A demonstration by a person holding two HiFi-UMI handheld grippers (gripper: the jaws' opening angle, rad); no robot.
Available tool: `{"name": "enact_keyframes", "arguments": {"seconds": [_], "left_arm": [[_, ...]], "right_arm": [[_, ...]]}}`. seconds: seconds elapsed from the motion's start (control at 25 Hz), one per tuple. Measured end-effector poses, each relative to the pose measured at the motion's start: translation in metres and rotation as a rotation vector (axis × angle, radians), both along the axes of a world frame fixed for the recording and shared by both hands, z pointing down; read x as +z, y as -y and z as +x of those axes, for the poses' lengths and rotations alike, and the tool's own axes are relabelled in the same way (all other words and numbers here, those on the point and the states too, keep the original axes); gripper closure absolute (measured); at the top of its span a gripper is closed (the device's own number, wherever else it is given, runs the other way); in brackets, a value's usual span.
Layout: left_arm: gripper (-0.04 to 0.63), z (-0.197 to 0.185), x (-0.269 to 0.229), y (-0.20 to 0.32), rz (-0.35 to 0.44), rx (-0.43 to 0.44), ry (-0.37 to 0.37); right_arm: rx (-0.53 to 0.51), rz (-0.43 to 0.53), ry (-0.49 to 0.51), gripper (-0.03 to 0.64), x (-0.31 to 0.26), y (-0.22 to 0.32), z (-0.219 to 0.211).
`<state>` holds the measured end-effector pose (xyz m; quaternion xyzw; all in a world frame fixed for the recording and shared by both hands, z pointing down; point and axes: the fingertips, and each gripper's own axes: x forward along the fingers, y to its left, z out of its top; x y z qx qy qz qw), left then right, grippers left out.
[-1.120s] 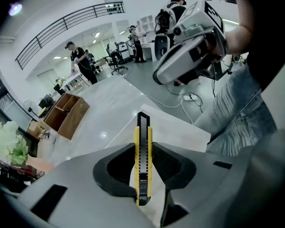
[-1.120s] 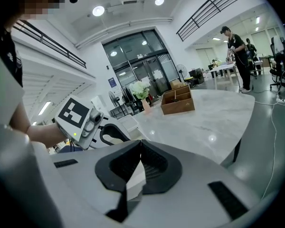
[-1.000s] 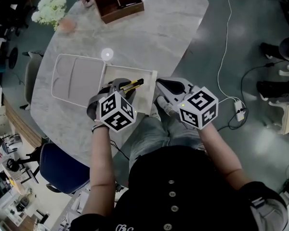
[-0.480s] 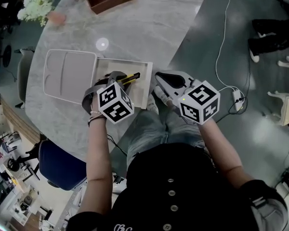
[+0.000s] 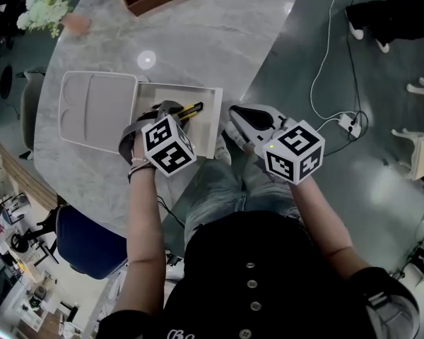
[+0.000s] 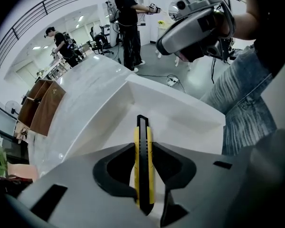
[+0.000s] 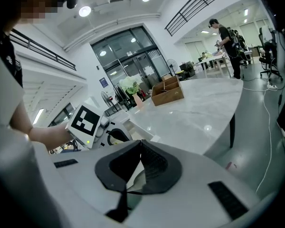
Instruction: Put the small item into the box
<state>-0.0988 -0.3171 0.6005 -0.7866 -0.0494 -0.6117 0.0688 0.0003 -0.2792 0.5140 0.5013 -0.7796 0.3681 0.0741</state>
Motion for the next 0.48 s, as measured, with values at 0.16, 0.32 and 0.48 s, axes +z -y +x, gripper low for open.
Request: {"name": "enact_keyframes", "arguments": {"seconds": [0.16, 0.32, 0.48], "left_arm": [[0.466, 0.0012, -0.0007, 0.0013, -0.013, -0.008, -0.002], [0.463, 0.0025, 0.0011, 0.0024, 0.010, 0.002, -0.002], [0.446, 0.0015, -0.0006, 0.0031, 0.020, -0.018, -0.014]], "right_arm": [[0.002, -0.004, -0.003, 0.611, 0.0000, -0.0006, 0.0003], [-0.001, -0.008, -0.016, 0.611, 0.0024, -0.0006, 0.0036], [0.009, -0.008, -0.025, 0.611, 0.0004, -0.0029, 0.0086]]}}
